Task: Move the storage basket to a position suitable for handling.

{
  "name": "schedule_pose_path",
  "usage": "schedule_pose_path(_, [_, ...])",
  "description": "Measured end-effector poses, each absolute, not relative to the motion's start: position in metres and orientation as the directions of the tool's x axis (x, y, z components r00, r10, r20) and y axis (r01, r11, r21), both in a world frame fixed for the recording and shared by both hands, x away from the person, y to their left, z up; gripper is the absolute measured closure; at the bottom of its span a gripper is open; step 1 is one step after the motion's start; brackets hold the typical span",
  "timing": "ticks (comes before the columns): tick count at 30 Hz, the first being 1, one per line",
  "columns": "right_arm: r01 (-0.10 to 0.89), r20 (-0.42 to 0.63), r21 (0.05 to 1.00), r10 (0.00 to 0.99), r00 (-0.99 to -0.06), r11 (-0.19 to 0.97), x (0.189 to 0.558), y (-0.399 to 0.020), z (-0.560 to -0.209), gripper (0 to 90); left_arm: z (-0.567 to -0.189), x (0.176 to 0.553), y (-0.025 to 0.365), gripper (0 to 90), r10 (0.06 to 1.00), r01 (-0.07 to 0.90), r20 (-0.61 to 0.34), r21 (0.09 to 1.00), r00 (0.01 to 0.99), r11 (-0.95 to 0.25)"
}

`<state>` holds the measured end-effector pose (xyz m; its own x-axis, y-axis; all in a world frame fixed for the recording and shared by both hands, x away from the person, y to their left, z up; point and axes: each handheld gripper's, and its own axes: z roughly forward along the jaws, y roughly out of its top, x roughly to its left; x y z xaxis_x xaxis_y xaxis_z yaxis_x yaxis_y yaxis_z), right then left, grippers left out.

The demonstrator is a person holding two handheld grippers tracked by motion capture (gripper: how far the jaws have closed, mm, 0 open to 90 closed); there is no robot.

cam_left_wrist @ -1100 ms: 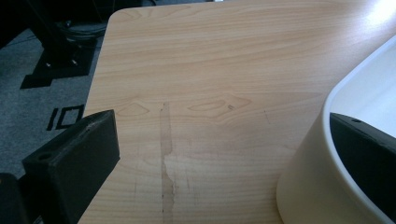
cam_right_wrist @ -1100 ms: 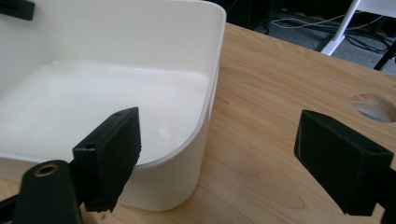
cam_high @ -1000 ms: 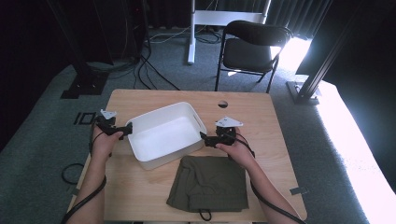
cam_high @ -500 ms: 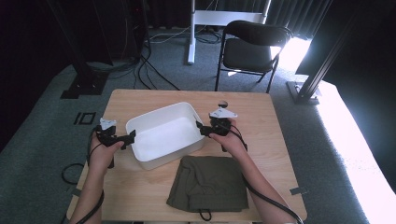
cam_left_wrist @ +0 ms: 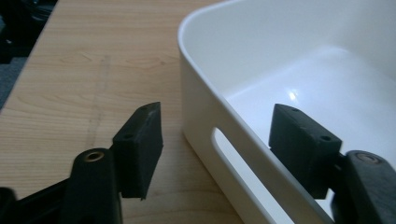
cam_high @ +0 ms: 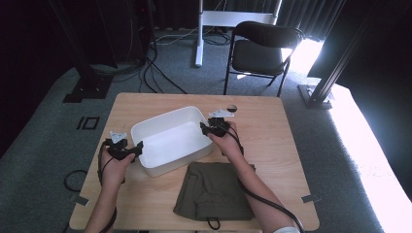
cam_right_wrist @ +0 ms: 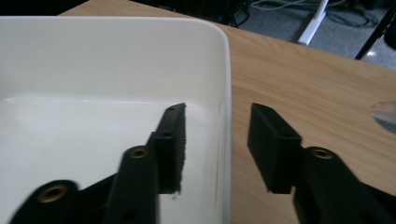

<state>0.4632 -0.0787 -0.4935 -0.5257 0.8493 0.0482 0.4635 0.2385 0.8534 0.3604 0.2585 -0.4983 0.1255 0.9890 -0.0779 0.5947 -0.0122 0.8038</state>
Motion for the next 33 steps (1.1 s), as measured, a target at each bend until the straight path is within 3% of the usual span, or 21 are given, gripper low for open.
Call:
schedule_pose_path(5, [0.486, 0.040, 0.843, 0.874, -0.484, 0.230, 0.461, -0.075, -0.492, 76.7, -0.501, 0.361, 0.254, 42.0, 0.986, 0.586, -0.105, 0.810, 0.129, 0.010])
schedule_pose_path(8, [0.495, 0.031, 0.840, 0.891, -0.453, 0.222, 0.459, -0.074, -0.490, 83.8, -0.499, 0.360, 0.250, 57.3, 0.983, 0.612, -0.139, 0.790, 0.121, 0.037])
schedule_pose_path(10, [0.512, 0.044, 0.832, 0.895, -0.444, 0.213, 0.459, -0.074, -0.490, 85.6, -0.497, 0.360, 0.247, 60.7, 0.989, 0.613, -0.111, 0.790, 0.099, 0.027])
schedule_pose_path(15, [0.528, 0.036, 0.818, 0.898, -0.439, 0.226, 0.459, -0.072, -0.489, 86.7, -0.493, 0.362, 0.241, 66.7, 0.997, 0.621, -0.047, 0.784, 0.064, -0.002])
schedule_pose_path(33, [0.559, 0.067, 0.806, 0.907, -0.416, 0.197, 0.461, -0.080, -0.487, 87.1, -0.494, 0.380, 0.237, 71.4, 0.997, 0.615, -0.060, 0.788, 0.053, 0.014])
